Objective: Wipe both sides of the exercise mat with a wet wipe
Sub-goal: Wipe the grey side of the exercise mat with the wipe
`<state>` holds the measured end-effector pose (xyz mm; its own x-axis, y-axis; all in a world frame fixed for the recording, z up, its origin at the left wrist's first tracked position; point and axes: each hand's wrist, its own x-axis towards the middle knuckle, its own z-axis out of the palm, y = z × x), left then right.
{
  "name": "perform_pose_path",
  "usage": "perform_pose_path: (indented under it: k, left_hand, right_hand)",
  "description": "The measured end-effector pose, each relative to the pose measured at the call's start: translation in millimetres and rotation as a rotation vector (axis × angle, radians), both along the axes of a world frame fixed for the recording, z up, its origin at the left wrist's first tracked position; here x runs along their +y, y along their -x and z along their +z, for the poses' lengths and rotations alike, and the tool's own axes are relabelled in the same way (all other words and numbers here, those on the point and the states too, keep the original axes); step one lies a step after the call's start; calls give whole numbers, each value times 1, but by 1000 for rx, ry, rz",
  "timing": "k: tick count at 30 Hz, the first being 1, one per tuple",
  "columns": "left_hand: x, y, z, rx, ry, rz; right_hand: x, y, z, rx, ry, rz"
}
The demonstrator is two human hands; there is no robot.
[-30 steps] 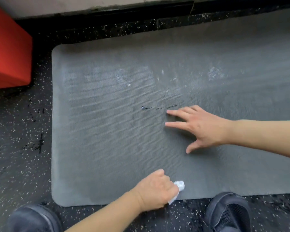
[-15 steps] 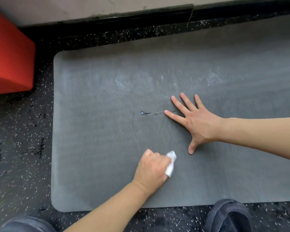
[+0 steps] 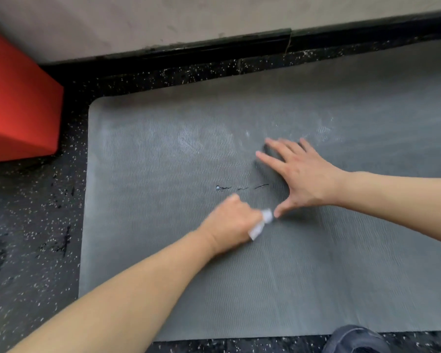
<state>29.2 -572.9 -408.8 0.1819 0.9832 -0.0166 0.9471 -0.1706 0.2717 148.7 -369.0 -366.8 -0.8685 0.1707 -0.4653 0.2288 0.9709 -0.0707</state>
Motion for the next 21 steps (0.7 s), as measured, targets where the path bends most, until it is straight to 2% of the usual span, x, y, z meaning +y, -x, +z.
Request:
perform_pose_path:
  k: [2,3,4,5,6,8,9,10,11,13,14,15,16,18,19,20,21]
  left_hand:
    - [22,39,-3,5,-74,452]
    - [27,50,-5,-10,-75,619]
    - [29,49,-8,-9,-79,674]
    - [30,39,-10,-14,-74,628]
    - [32,22,-12,-24,-52,483]
    - [30,-3,-10,-4,-15,55]
    - [34,3,-9,20,-8,-67]
    - [42,19,-10,51,-27,-50]
    - [51,38,-13,74,-41,103]
    - [69,80,-11,33,-93,574]
    - [72,88,-11,2,-95,711]
    - [72,83,-12,-22,-110,699]
    - [74,70,-13,-49,-119,577]
    - [72,41,-14,-36,-127,191]
    - [74,42,-12,1,-114,64]
    - [80,53,-10,48,-103,47]
    - [88,70,-10,74,-96,148]
  right_hand:
    - [14,13,1,-67,-11,-94]
    - [19,18,-1,-107,0,-137]
    - [23,22,-3,-148,11,-166]
    - [25,23,-6,-179,14,-178]
    - [26,24,-9,-194,10,-180]
    - [25,24,-12,-195,9,-179]
    - [25,24,-13,-189,12,-182]
    - [26,23,-14,-182,14,-189]
    - [26,23,-15,-178,16,-196]
    - [28,24,-16,-181,25,-205]
    - [28,24,-17,-180,26,-208]
    - [28,24,-18,-179,25,-209]
    - [28,24,-18,-180,23,-208]
    - [28,24,-20,-183,18,-204]
    - [28,24,-20,-182,21,-206]
    - [28,24,-20,-181,27,-213]
    - [28,24,-20,-182,33,-220]
